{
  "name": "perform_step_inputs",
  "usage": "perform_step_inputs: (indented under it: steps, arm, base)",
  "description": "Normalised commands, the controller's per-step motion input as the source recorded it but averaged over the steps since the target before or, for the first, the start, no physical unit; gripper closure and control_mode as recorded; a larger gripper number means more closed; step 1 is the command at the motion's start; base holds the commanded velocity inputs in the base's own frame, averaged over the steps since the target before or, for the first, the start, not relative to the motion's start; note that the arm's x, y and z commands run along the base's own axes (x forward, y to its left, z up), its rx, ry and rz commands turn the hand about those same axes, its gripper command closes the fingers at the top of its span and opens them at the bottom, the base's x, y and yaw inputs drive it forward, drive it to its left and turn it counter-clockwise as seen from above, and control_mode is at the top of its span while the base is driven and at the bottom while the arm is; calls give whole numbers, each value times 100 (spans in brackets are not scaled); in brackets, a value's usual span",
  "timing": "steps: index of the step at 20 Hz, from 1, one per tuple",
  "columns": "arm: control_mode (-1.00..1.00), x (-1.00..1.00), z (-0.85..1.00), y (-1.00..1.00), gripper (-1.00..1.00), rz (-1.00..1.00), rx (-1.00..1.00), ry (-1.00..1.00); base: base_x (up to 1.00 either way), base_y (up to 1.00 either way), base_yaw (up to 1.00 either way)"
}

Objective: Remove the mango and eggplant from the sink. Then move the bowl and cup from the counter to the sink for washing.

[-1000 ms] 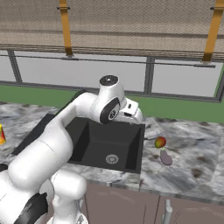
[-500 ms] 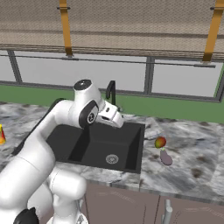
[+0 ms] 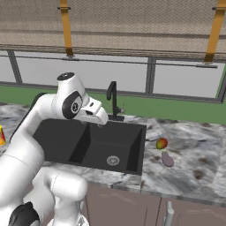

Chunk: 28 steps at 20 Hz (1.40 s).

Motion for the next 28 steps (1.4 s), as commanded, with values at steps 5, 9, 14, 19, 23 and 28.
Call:
perform_step_inputs:
  steps: [5,9,14,19,23,28]
  arm:
    - [-100,-18,12,53,-100,4,0,3]
    - [-100,-20,6,51,-100,3,1,0]
    - [-100,-19,2,46,-100,6,4,-3]
    - [-100,-12,1,49,-100,9,4,-2]
    - [-100,-5,0,50,-100,14,4,-6]
    - [-100,-1,0,48,-100,15,2,-1]
  base:
    - [0,0,0]
    - [0,0,0]
    - [0,0,0]
    - [0,0,0]
    - [0,0,0]
    - [0,0,0]
